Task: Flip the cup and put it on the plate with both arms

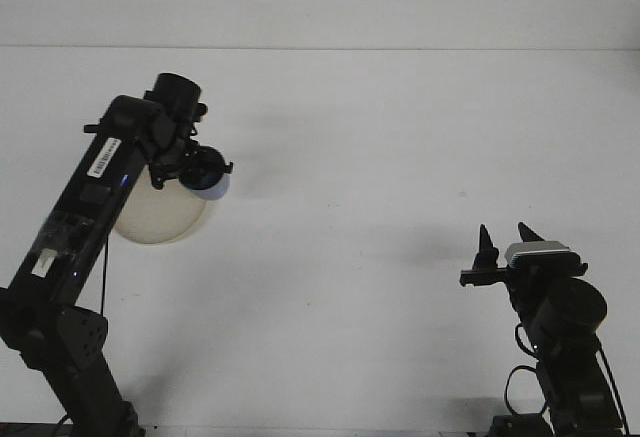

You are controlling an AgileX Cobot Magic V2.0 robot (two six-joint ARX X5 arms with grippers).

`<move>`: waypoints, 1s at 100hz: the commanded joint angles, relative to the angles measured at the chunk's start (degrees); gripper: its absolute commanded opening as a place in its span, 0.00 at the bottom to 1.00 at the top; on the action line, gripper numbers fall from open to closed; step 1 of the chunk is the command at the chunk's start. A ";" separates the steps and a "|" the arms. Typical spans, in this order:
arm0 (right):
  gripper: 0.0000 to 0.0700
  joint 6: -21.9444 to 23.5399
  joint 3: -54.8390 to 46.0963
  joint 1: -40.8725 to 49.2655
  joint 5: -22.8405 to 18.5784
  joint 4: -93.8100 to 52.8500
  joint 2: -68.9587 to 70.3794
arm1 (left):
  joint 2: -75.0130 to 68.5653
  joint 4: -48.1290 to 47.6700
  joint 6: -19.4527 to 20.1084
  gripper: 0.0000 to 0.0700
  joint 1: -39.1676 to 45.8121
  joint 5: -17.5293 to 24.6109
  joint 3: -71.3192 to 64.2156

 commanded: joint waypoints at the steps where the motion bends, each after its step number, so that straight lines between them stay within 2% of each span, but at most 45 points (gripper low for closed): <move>1: 0.60 0.07 0.07 -0.02 0.04 0.72 0.09 | 1.16 -0.15 1.40 0.01 2.62 -0.39 1.25; 21: 0.60 0.07 0.07 -0.02 0.04 1.60 0.09 | 1.46 0.92 1.66 0.01 11.63 -0.33 1.20; 39: 0.60 0.07 0.07 -0.02 0.07 1.84 0.09 | 1.84 2.38 1.25 0.01 16.13 1.03 1.09; 100: 0.60 0.07 0.07 -0.02 0.11 1.81 0.09 | 13.16 1.05 0.20 0.02 16.59 1.81 1.09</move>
